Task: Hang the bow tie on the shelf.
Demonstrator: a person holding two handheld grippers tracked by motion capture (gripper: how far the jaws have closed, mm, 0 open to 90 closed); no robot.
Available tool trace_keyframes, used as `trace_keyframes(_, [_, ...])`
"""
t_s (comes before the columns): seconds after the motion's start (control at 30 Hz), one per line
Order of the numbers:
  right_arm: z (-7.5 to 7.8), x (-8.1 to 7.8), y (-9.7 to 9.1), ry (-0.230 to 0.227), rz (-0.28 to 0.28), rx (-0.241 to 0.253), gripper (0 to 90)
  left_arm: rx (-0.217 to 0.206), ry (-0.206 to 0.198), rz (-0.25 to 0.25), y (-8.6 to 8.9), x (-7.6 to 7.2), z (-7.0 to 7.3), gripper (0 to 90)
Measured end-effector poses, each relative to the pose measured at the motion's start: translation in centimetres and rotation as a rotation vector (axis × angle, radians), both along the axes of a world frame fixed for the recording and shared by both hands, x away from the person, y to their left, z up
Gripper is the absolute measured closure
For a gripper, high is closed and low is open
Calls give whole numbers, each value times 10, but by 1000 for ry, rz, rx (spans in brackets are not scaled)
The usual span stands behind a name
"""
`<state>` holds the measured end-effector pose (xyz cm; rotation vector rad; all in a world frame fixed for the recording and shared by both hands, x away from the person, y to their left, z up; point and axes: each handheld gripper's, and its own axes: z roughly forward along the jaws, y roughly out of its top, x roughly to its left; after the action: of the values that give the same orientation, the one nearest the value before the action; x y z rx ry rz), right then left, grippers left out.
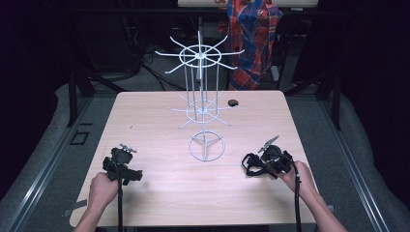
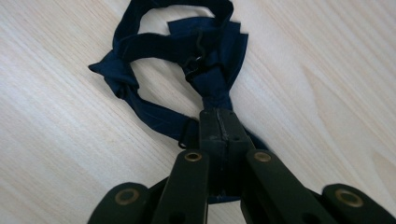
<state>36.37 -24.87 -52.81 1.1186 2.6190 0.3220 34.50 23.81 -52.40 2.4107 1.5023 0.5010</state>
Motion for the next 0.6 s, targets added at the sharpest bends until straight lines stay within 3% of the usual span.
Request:
trace_keyframes(0.3, [1, 7, -3, -9, -1, 63, 660, 5, 2, -1, -2, 0, -1, 168])
trace_keyframes(0.43, [-4, 14, 1, 13, 5, 44, 633, 4, 2, -4, -2, 0, -1, 168])
trace_keyframes(0.47, [-6, 15, 3, 29, 1, 58, 632, 4, 5, -4, -2, 0, -1, 168])
trace_keyframes(0.5, [-9, 16, 3, 33, -5, 46, 626, 2, 3, -2, -1, 0, -1, 168])
trace_keyframes(0.53, [-6, 20, 3, 74, 29, -19, 624, 2, 3, -2, -1, 0, -1, 167])
trace_keyframes(0.57, [-6, 20, 3, 74, 29, -19, 624, 2, 4, 1, 0, 0, -1, 167])
trace_keyframes(0.6, [-11, 20, 3, 55, -9, 20, 630, 2, 6, 1, 0, 0, -1, 167])
